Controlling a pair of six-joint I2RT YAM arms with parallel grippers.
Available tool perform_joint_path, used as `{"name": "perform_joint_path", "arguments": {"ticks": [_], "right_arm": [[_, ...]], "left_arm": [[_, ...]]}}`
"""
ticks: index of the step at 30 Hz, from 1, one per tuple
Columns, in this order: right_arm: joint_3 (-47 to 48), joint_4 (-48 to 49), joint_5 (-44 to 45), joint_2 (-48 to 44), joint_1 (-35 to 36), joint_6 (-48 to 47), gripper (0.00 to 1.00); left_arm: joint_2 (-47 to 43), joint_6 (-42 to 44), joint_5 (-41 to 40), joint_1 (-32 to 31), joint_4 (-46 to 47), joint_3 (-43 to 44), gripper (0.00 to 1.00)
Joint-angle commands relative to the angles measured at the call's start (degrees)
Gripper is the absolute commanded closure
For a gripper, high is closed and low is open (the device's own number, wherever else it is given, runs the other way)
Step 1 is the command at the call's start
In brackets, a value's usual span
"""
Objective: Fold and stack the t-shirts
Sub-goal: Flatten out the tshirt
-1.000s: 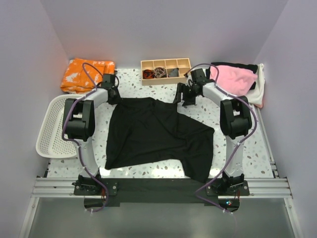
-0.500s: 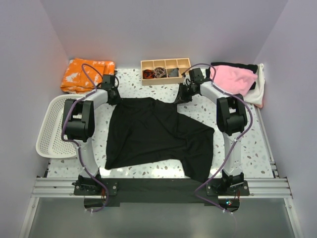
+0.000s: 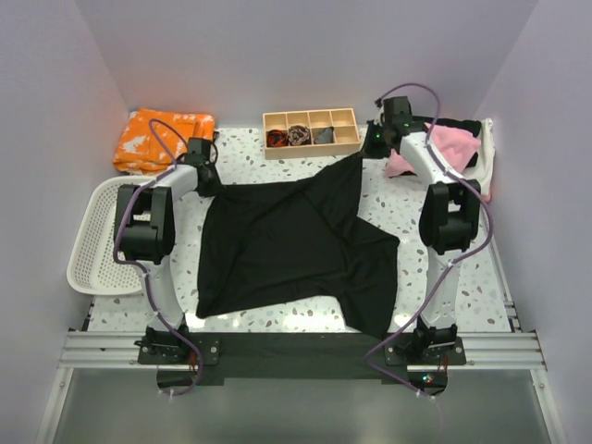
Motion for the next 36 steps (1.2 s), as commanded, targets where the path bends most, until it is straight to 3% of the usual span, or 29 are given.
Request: {"name": "perform_joint_path", "arguments": {"ticks": [1, 8, 12, 18, 20, 25, 26, 30, 36], "right_arm": [[8.6, -4.4, 8.5, -2.9, -1.6, -3.7, 0.97], [19.1, -8.0, 14.9, 3.4, -3.4, -7.6, 0.95], [30.3, -11.7, 11.9, 9.4, -5.4, -9.0, 0.91], [30.3, -9.9, 7.3, 10.9, -5.5, -9.2, 0.90], [29.5, -9.7, 6.8, 10.7, -5.5, -9.4, 0.90], [26.6, -8.7, 4.1, 9.6, -5.5, -8.8, 0.91], [26.5, -8.5, 3.0, 9.5, -5.5, -8.7, 0.91], [25.1, -8.3, 2.3, 9.5, -5.5, -8.2, 0.91], [24.2, -7.9, 2.4, 9.3, -5.5, -7.8, 0.91]], "left_arm": [[-1.0, 1.6, -0.7, 1.9, -2.9, 3.3, 0.94], [-0.6, 2.6, -0.6, 3.0, -4.4, 7.3, 0.95], [1.3, 2.8, 1.5, 3.7, -4.7, 9.2, 0.94], [4.3, 3.4, 2.0, 3.8, -6.1, 13.3, 0.92], [3.9, 3.5, 1.1, 3.9, -6.6, 14.4, 0.85], [1.9, 3.7, 5.4, 4.3, -4.5, 13.0, 0.79], [1.5, 3.6, 6.3, 4.3, -4.0, 12.7, 0.70], [-0.6, 3.4, 9.6, 4.3, -0.6, 9.2, 0.48], [-2.1, 2.1, 11.4, 4.3, -0.5, 5.3, 0.45]]}}
